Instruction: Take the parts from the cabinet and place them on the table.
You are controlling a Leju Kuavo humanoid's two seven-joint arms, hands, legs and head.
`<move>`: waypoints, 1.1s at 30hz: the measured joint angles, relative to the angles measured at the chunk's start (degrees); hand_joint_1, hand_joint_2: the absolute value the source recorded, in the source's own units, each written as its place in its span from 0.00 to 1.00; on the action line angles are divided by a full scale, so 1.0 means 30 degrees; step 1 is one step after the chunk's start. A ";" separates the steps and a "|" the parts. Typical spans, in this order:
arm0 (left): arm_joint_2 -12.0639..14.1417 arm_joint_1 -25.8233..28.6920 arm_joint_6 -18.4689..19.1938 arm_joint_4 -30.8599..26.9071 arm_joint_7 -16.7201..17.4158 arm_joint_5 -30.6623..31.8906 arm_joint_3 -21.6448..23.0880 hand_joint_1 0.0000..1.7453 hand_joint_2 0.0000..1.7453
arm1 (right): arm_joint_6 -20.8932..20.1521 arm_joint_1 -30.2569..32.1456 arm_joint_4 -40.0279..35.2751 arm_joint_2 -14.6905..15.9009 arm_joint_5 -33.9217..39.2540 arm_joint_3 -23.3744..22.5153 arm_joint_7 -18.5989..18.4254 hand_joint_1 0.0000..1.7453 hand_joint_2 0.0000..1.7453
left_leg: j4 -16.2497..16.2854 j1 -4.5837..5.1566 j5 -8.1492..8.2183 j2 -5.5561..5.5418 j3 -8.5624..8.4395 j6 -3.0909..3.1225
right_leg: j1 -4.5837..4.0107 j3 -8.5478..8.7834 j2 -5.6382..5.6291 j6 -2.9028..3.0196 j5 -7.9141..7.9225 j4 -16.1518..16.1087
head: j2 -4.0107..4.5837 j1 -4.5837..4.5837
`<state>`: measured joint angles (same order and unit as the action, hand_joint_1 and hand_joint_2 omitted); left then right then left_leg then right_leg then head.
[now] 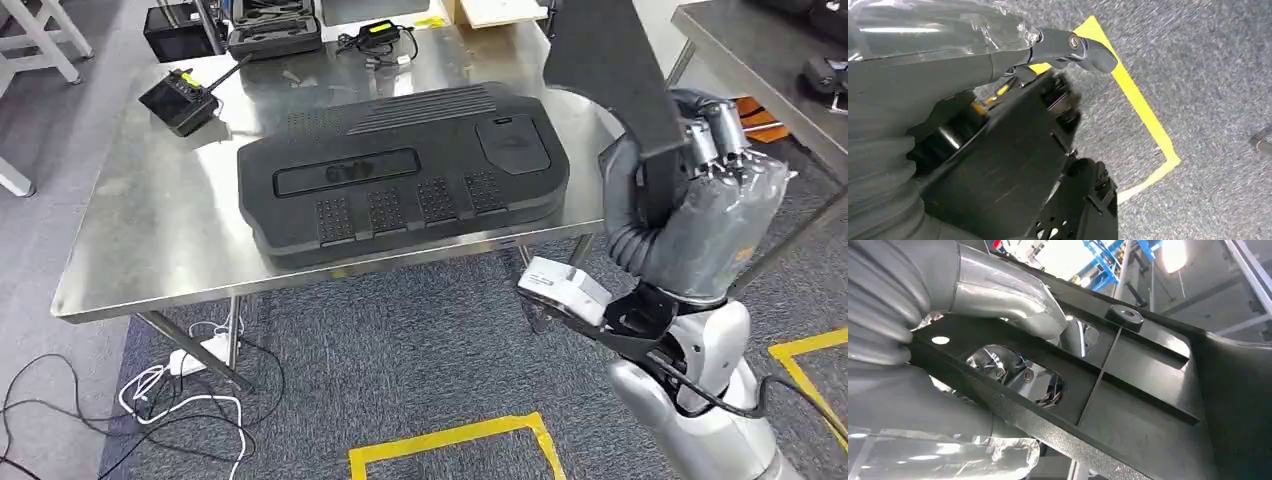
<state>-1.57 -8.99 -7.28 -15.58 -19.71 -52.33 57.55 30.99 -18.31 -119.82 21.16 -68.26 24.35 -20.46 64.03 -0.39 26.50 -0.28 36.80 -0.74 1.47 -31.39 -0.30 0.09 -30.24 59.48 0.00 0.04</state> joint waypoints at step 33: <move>0.0124 -0.0149 0.0095 0.0000 0.0073 -0.0160 0.0000 0.00 1.00 | 0.0131 -0.0776 0.0117 0.0095 0.0175 0.0568 0.0168 1.00 1.00 | -0.1126 0.0085 -0.0281 -0.0018 -0.0328 0.0209 | 0.0008 0.0102 0.0064 0.0002 -0.0083 0.0023 | 0.0000 0.0007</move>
<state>-1.20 -9.44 -6.99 -15.58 -19.50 -52.81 57.55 31.39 -20.64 -119.47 21.44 -67.73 26.05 -19.96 60.66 -0.14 25.66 -0.33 35.82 -0.11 1.49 -31.09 -0.10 0.10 -30.49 59.55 0.00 0.07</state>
